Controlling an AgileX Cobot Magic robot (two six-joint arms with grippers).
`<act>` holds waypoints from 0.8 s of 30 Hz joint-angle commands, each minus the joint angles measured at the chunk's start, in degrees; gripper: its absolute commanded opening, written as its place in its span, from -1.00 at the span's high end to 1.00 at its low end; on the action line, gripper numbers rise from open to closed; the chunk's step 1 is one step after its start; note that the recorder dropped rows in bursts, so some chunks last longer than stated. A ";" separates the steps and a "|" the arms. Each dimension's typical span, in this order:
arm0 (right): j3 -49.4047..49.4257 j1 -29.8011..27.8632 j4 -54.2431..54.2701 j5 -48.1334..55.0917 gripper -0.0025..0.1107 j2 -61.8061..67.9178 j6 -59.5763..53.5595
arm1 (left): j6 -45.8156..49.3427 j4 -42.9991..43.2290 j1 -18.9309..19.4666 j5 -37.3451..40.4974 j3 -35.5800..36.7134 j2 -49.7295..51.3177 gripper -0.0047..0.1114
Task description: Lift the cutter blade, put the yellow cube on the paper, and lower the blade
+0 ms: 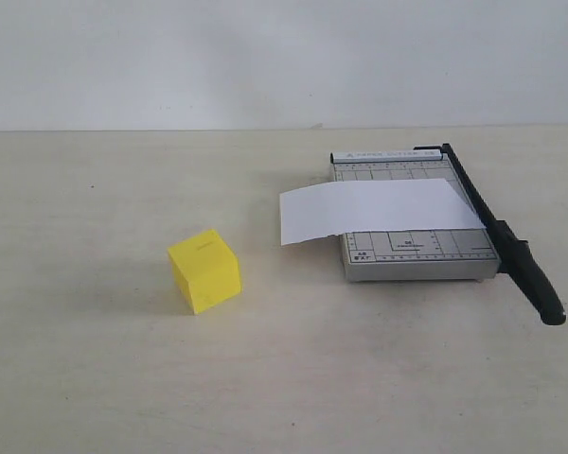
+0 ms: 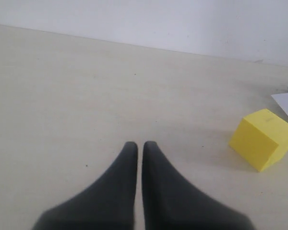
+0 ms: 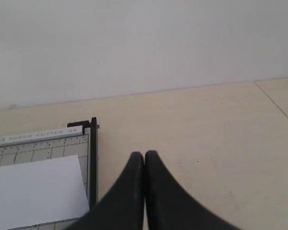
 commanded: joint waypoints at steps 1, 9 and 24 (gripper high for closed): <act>-7.45 -0.09 -0.34 15.82 0.96 8.03 -4.02 | -0.45 0.35 -0.32 -0.95 -0.19 -0.15 0.84; -19.67 -0.09 -6.78 40.12 0.64 18.91 -3.53 | -0.45 0.35 -0.32 -0.95 -0.19 -0.15 0.84; -21.84 -0.09 -17.29 49.30 -0.07 28.46 12.18 | -0.45 0.35 -0.32 -0.97 -0.19 -0.15 0.84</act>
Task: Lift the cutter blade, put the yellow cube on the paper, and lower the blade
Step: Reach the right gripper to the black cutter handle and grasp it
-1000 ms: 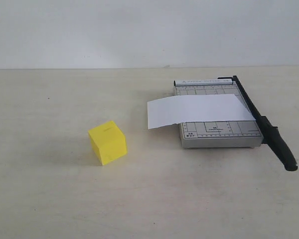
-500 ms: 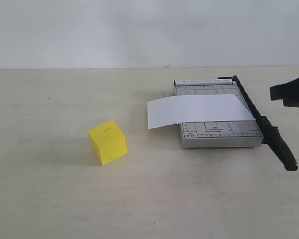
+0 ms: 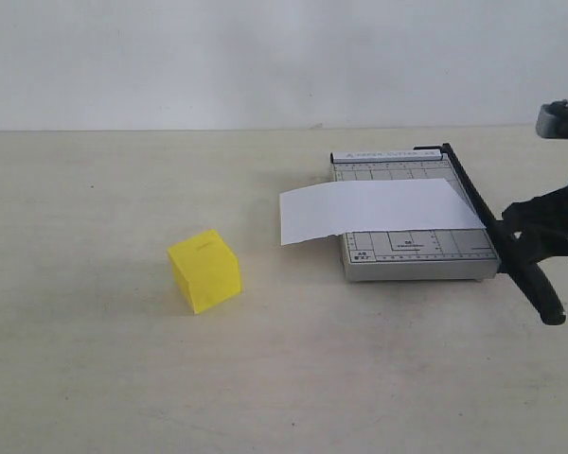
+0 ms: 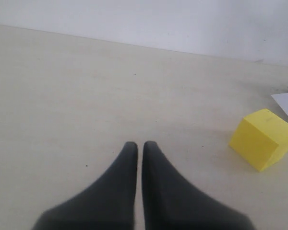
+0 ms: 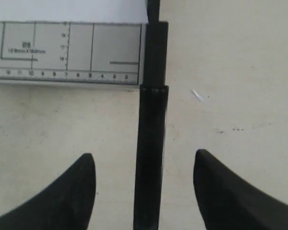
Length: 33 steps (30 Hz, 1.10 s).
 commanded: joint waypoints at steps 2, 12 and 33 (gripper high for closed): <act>-0.29 -0.09 -1.06 1.25 -0.07 3.41 0.57 | -0.45 0.35 -0.32 -0.97 -0.19 -0.15 0.84; -0.29 -0.09 -1.91 1.35 -0.07 5.55 0.47 | -0.45 0.35 -0.32 -0.86 -0.19 -0.15 0.84; -0.29 -0.09 -1.91 4.03 0.85 7.66 1.77 | -0.45 0.35 -0.32 -0.86 -0.19 -0.15 0.84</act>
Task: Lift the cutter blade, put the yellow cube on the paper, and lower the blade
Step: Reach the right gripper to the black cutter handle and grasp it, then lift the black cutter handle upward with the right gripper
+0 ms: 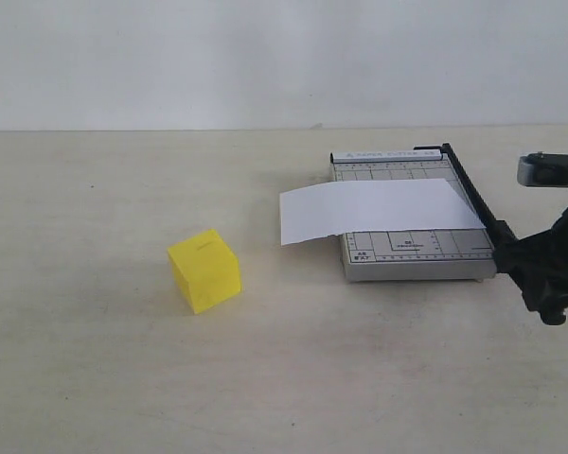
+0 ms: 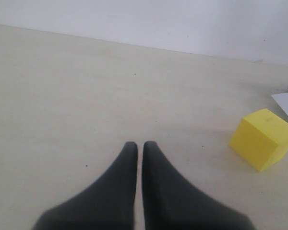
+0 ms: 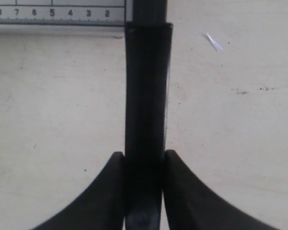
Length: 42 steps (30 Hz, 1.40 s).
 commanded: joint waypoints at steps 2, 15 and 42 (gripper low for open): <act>-0.29 -0.09 -0.49 0.97 0.96 0.02 0.43 | -0.45 0.35 -0.32 -0.86 -0.19 -0.15 0.84; -1.27 -0.09 -0.18 -1.38 0.96 -7.47 0.43 | -0.45 0.35 -0.32 -0.86 -0.19 -0.15 0.84; -1.29 -0.09 0.81 -23.55 0.96 -17.08 0.11 | -0.45 0.35 -0.32 -0.86 -0.19 -0.15 0.84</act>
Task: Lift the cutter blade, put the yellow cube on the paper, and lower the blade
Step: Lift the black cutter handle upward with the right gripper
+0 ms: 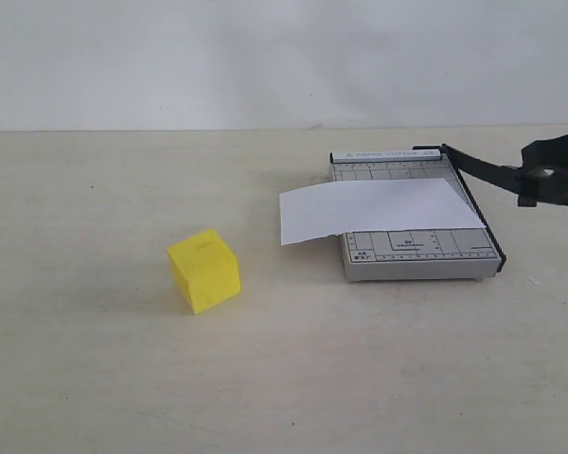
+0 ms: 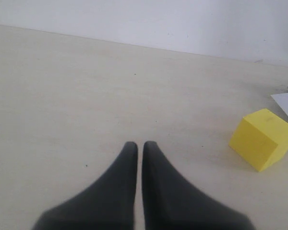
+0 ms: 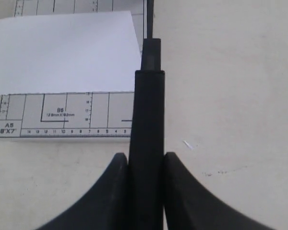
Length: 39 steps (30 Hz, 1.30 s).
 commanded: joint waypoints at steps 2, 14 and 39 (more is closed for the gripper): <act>-1.06 -0.09 -0.69 -16.52 0.96 0.11 -1.45 | -0.45 0.35 -0.32 -0.86 -0.19 -0.15 0.84; -1.06 -0.09 -0.69 -20.00 0.96 0.11 -1.45 | -0.45 0.35 -0.32 -0.86 -0.19 -0.15 0.84; -0.96 -0.09 -0.81 -12.99 0.04 0.11 -3.43 | -0.45 0.35 -0.32 -0.86 -0.19 -0.15 0.84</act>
